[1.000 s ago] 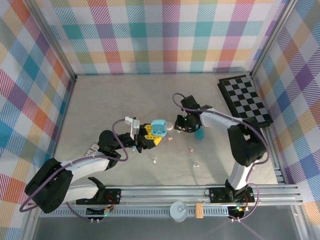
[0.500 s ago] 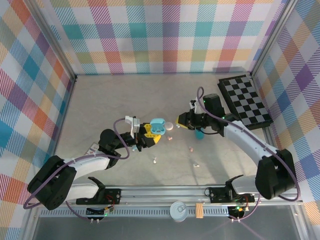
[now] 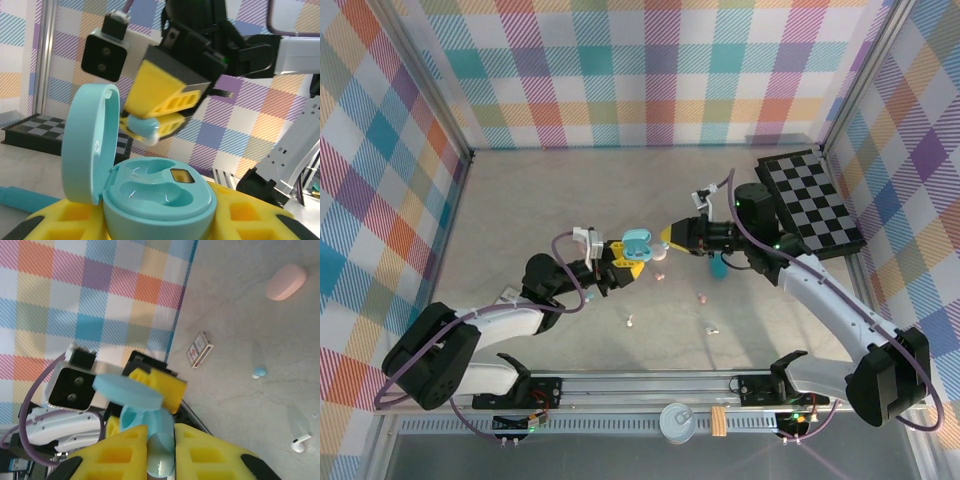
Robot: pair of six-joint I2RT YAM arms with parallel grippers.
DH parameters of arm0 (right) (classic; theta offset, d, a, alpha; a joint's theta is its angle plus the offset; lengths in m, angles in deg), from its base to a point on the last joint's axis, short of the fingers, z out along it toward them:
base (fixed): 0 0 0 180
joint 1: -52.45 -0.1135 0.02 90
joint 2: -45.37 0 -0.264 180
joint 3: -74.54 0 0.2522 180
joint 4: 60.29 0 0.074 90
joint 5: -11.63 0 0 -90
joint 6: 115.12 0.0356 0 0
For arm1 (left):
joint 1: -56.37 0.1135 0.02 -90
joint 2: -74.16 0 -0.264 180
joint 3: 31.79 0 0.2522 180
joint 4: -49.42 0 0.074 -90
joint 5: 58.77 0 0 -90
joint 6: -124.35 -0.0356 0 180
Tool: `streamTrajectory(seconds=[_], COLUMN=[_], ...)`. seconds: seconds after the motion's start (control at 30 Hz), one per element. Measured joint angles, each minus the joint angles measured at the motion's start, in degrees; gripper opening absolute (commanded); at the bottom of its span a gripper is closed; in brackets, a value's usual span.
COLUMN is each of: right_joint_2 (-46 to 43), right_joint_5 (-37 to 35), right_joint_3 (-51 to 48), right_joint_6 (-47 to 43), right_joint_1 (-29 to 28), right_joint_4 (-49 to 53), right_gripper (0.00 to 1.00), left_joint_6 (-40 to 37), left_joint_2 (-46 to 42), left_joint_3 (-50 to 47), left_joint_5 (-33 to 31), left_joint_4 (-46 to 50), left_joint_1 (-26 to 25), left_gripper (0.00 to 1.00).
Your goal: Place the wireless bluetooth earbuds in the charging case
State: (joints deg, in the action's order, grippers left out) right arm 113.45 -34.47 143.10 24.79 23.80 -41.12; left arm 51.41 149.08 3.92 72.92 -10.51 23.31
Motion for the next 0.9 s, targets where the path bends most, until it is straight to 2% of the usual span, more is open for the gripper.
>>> streamTrajectory(seconds=[0.47,0.9], right_joint_2=[0.6,2.6], right_joint_5=[-4.1,-6.8], right_joint_3=[3.9,4.7], right_joint_6=[-5.7,-8.1], right_joint_1=[-6.1,-7.4], right_joint_4=[0.2,0.2], right_gripper=[0.17,0.17], left_joint_6=[-0.2,-0.2], left_joint_2=[0.5,0.4], left_joint_3=[0.8,0.8], left_joint_5=[-0.7,-0.1], left_joint_4=[0.0,0.0], left_joint_1=[0.2,0.2], left_gripper=[0.27,0.27])
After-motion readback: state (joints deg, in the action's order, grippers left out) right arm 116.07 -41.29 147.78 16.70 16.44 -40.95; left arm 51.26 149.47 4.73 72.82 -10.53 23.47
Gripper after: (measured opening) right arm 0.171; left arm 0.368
